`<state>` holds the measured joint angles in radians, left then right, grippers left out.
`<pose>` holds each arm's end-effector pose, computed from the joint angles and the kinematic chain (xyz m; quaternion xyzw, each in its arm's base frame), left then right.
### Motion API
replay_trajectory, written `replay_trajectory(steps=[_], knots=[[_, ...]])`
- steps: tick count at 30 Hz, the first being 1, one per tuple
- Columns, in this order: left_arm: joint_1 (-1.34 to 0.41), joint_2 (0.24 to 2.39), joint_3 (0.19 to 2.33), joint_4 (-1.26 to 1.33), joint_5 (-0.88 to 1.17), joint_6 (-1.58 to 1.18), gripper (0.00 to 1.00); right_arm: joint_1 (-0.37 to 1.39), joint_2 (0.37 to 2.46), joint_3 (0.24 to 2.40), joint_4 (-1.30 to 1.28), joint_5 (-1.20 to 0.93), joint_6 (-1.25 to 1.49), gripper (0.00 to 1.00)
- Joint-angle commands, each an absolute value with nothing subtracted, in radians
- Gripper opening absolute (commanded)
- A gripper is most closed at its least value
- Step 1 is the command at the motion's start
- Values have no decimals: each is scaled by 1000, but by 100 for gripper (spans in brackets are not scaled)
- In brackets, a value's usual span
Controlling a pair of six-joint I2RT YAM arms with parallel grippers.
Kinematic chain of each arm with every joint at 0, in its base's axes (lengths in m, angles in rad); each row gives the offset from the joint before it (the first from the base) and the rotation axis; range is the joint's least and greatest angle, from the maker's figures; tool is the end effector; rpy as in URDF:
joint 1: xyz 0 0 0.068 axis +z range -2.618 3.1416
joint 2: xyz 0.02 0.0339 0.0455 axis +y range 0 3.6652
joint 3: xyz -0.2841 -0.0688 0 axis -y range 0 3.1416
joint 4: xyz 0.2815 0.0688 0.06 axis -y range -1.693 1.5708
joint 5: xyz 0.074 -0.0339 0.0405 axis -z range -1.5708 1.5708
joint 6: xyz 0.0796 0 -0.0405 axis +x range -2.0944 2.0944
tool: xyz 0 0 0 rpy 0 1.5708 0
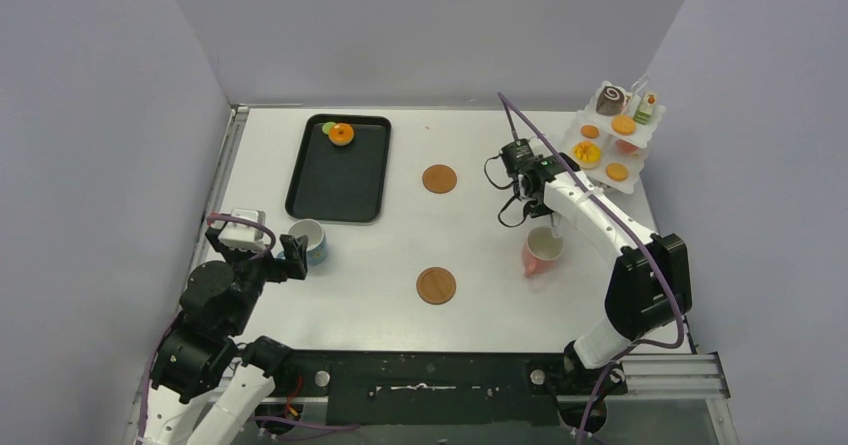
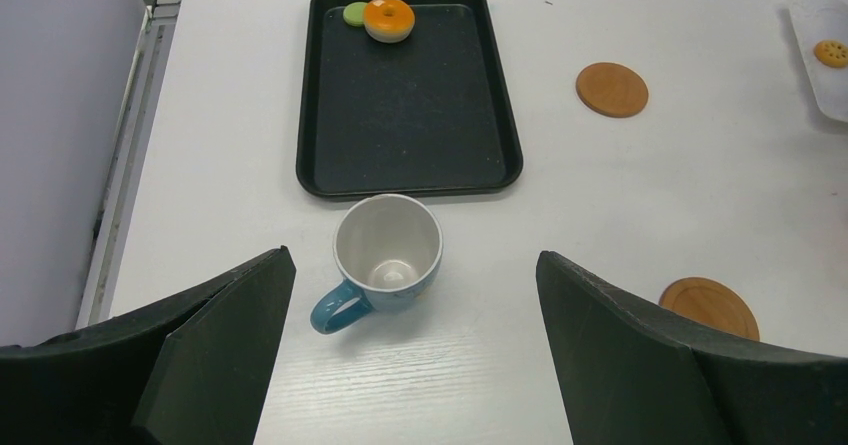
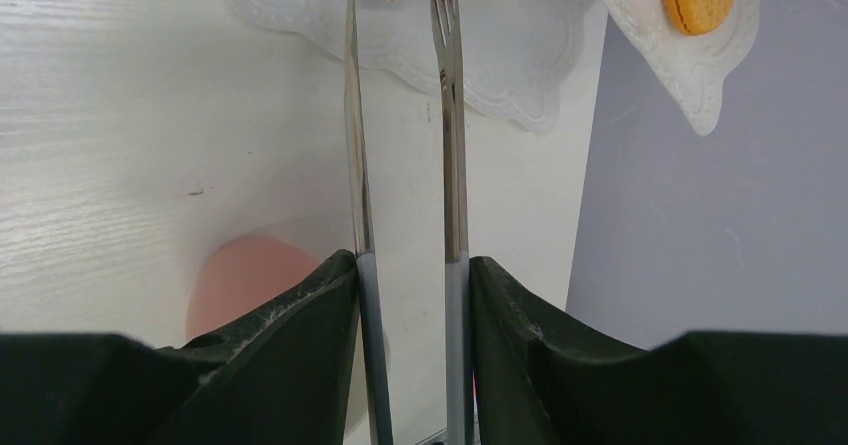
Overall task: Serve the afternoon tea
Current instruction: Place the desert on the desert table.
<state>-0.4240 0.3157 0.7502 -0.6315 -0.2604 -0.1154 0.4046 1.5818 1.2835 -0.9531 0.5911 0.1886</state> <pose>0.1251 -0.0340 0.3451 0.0365 0.7702 -0.0708 0.6328 0.3427 0.0985 0.2392 -0.0558 0.9440 -0.2305 0.2295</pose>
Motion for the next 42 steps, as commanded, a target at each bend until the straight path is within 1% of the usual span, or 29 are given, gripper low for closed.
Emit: replay_trajectory(steps=[1, 7, 16, 31, 42], knots=[[-428, 325, 759, -575, -252, -106, 90, 387, 1601, 1294, -918, 658, 162, 29], [-428, 331, 760, -576, -253, -105, 90, 382, 1635, 1309, -913, 653, 153, 31], [-426, 337, 760, -577, -254, -104, 90, 382, 1675, 1358, -903, 640, 144, 40], [-425, 327, 759, -578, -258, -103, 90, 414, 1726, 1446, -927, 635, 147, 42], [-423, 312, 757, -580, -267, -103, 90, 538, 1729, 1559, -946, 620, 178, 42]])
